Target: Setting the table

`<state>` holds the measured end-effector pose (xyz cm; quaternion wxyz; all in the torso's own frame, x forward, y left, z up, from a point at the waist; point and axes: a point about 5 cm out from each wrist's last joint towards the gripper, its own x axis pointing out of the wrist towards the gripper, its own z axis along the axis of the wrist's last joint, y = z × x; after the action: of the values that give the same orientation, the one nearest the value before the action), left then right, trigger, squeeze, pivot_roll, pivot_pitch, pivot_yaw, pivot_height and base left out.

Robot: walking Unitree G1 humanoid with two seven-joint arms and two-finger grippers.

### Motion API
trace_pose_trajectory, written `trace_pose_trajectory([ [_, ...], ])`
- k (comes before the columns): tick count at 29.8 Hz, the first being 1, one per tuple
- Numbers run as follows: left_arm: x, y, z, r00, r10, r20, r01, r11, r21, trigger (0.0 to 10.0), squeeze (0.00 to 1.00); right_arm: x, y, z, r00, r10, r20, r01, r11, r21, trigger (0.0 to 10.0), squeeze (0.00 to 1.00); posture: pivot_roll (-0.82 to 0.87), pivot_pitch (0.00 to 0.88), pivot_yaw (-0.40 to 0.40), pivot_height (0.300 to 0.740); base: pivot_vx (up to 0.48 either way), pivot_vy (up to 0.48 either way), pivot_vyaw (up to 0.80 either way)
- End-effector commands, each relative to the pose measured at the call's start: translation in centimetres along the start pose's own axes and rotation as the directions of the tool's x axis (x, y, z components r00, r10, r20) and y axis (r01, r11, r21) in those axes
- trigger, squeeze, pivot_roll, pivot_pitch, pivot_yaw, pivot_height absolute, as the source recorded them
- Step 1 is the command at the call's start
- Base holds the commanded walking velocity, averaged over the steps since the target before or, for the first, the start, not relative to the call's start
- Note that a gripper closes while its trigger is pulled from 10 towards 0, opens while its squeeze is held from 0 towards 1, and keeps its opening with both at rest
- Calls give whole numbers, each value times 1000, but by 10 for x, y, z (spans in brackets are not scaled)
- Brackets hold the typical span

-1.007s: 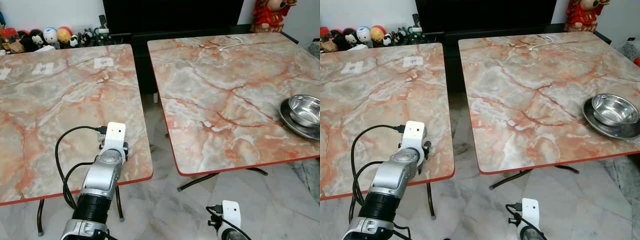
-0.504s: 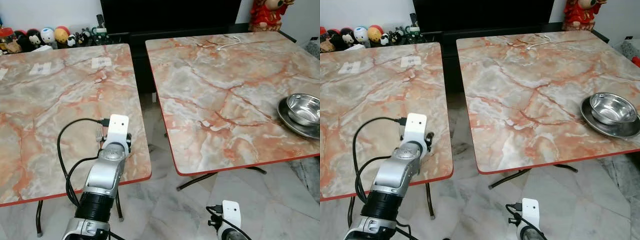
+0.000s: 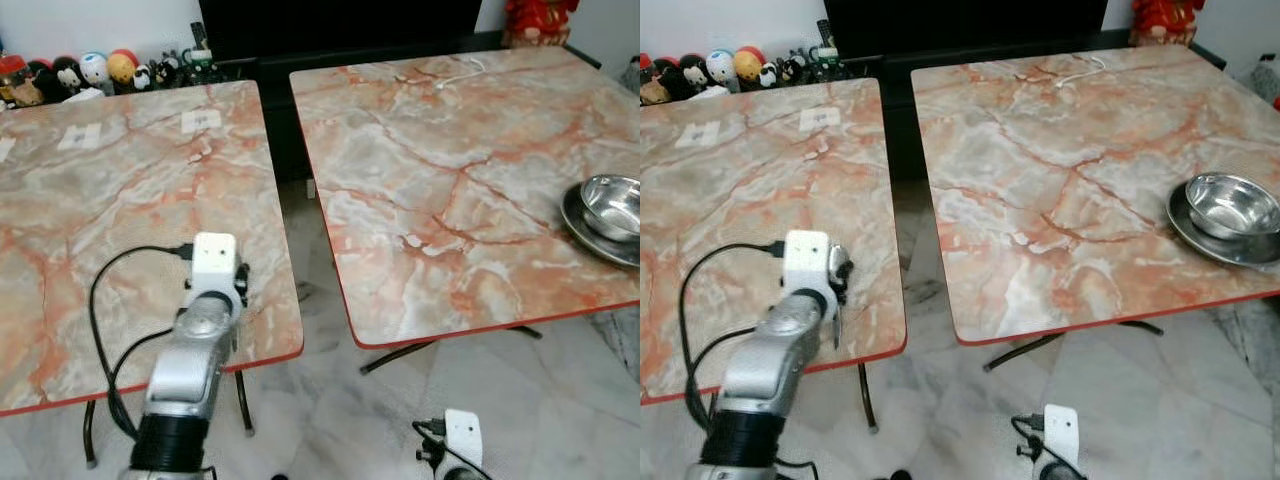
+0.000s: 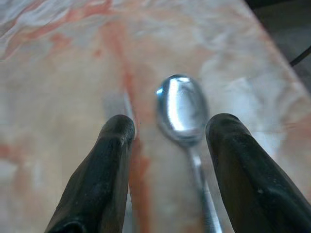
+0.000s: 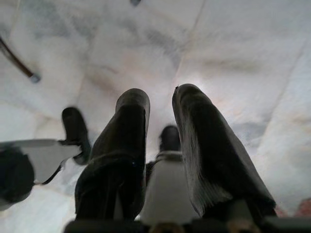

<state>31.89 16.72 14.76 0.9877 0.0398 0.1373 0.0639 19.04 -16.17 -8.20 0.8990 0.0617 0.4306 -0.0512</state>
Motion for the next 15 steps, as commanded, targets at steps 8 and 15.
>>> trace_pose_trajectory([
  [8,0,-23,13,981,-189,-37,180,969,-167,10000,0,-5,-4,-19,999,-15,-45,18,999,51,10000,0,67,120,110,740,0,0,0],
  [15,8,-22,19,973,-211,-91,174,936,-307,10000,0,-4,-6,-18,999,-19,-41,22,998,53,10000,0,63,123,98,740,0,0,0],
])
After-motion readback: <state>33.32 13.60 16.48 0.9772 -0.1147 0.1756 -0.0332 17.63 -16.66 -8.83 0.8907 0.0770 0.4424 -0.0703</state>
